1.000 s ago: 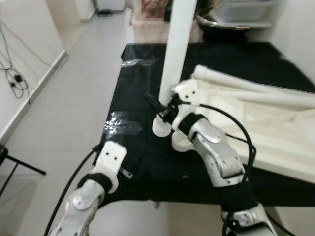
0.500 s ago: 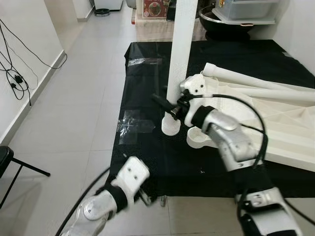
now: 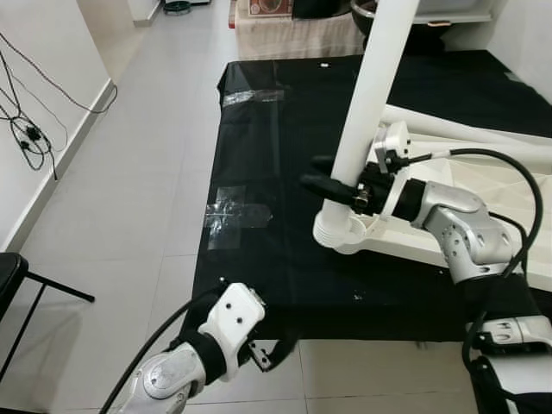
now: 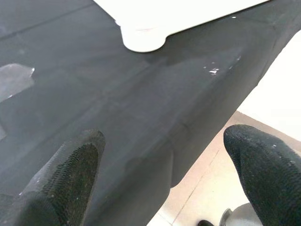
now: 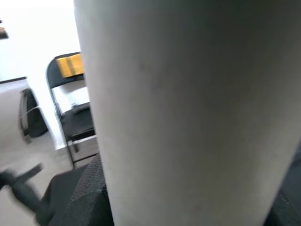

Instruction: Building children table

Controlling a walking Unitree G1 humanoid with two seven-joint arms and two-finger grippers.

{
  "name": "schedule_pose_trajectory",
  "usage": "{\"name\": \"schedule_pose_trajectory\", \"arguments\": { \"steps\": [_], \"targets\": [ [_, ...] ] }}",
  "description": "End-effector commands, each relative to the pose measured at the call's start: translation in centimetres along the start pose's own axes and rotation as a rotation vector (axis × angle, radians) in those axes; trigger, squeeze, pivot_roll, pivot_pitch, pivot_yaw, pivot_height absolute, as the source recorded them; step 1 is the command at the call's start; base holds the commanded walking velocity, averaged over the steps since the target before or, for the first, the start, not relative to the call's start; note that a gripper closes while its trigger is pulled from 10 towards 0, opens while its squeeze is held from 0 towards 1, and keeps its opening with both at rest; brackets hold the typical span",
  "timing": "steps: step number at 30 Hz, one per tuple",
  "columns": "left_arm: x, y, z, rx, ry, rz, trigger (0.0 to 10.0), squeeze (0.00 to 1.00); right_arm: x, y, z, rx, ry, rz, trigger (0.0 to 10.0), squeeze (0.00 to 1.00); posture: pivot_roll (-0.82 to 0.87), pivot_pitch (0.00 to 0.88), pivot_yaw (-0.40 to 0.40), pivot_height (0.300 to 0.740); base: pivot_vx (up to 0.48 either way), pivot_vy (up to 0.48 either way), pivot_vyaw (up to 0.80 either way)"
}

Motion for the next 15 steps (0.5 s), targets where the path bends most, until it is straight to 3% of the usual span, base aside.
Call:
{"name": "schedule_pose_trajectory", "arguments": {
  "steps": [1,6,15],
  "targets": [
    [0.1,-0.4,-0.1,-0.006,-0.008,-0.007,10.0,0.00,-0.5,0.3,0.4,-0.006,-0.020,0.045,10.0,0.00,-0.01,0.226,0.049,0.740,0.000,0.000,0.00],
    [0.3,-1.4,0.1,-0.010,0.008,-0.019,10.0,0.00,0.1,-1.5,2.1,0.033,-0.036,0.045,10.0,0.00,0.01,0.253,0.085,0.740,0.000,0.000,0.00],
    [0.6,-2.0,0.4,0.001,0.011,-0.061,10.0,0.00,0.2,-3.0,2.1,-0.012,-0.067,0.046,10.0,0.00,0.01,0.273,0.101,0.740,0.000,0.000,0.00]
  ]
}}
Point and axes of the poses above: a point about 5 cm out from each wrist's last joint towards the gripper, its own y axis pointing out of the wrist towards the gripper, its own z axis along the axis of the wrist's last joint, x = y × z, the point moved 3 cm from there along y, pointing out of the wrist towards the gripper, and after that the axes turned 15 degrees about y, right-handed, at the moved point
